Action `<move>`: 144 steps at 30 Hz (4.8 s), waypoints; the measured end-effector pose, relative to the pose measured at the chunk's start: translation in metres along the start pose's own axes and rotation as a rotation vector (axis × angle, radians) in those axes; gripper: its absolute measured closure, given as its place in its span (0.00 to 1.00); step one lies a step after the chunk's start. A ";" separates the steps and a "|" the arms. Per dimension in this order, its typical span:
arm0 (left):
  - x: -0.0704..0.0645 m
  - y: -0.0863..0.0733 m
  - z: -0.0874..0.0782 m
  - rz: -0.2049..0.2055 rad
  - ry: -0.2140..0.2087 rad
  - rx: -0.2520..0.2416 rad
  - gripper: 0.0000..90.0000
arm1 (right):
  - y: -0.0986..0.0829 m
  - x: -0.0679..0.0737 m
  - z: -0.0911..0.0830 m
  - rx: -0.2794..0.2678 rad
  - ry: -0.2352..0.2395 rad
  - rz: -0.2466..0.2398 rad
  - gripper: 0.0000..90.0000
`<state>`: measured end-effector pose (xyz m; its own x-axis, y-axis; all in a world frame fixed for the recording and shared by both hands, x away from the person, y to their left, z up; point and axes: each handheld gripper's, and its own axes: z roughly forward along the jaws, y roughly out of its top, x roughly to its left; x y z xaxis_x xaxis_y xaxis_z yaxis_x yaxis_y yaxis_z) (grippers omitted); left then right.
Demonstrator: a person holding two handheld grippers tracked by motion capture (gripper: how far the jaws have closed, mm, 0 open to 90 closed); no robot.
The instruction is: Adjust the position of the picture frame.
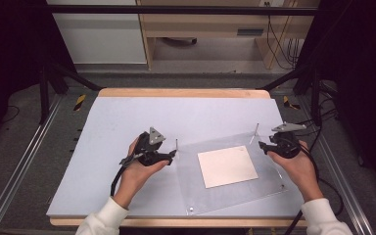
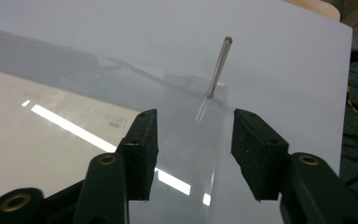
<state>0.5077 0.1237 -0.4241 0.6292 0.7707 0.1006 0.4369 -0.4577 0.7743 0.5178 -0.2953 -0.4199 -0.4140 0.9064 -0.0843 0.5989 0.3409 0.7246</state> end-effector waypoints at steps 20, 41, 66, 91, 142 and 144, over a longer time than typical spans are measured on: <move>-0.006 -0.003 0.058 -0.035 0.053 0.003 0.59 | 0.023 -0.026 0.083 0.042 0.010 0.051 0.81; -0.009 -0.009 0.064 -0.043 0.003 0.011 0.89 | 0.023 -0.026 0.088 0.039 0.020 0.044 0.94; -0.004 -0.008 0.065 -0.079 -0.039 0.036 0.94 | 0.030 -0.022 0.092 0.108 0.002 0.026 0.95; 0.036 0.005 0.009 -0.043 -0.061 0.052 0.93 | 0.069 0.017 0.056 0.164 0.029 -0.006 0.95; 0.105 -0.019 0.009 -0.049 -0.106 0.145 0.93 | 0.071 0.090 0.068 0.253 0.049 -0.002 0.95; 0.105 -0.020 0.011 -0.048 -0.108 0.151 0.93 | 0.068 0.089 0.069 0.253 0.048 -0.002 0.95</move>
<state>0.5726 0.2090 -0.4361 0.6672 0.7448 -0.0077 0.5539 -0.4893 0.6736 0.5689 -0.1742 -0.4258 -0.4434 0.8950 -0.0489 0.7482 0.3997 0.5297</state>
